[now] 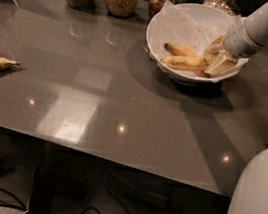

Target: Pick banana from white bowl

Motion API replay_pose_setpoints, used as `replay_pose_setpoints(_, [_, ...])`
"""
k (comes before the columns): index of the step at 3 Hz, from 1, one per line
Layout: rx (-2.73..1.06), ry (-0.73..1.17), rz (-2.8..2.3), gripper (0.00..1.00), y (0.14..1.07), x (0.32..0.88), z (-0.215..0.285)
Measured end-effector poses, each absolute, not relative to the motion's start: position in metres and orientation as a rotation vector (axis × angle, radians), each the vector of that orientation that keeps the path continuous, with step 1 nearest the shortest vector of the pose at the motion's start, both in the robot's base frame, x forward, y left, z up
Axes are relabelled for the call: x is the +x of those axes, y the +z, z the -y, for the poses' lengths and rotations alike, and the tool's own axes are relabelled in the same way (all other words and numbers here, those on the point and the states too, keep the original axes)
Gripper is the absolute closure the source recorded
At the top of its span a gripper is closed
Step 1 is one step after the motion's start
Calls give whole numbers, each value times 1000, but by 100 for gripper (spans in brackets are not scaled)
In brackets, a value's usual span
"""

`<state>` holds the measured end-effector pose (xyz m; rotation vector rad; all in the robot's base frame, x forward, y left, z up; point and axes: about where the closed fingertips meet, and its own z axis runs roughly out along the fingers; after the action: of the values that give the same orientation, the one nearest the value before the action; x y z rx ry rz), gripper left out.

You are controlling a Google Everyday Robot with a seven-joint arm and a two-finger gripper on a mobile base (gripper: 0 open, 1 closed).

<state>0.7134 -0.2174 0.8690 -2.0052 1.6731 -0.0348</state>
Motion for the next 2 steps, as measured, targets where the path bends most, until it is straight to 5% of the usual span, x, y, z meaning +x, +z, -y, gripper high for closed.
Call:
replay_pose_setpoints(1, [-2011, -28, -1658, 89, 871, 713, 215])
replay_pose_setpoints(2, [-2010, -29, -1649, 100, 875, 712, 214])
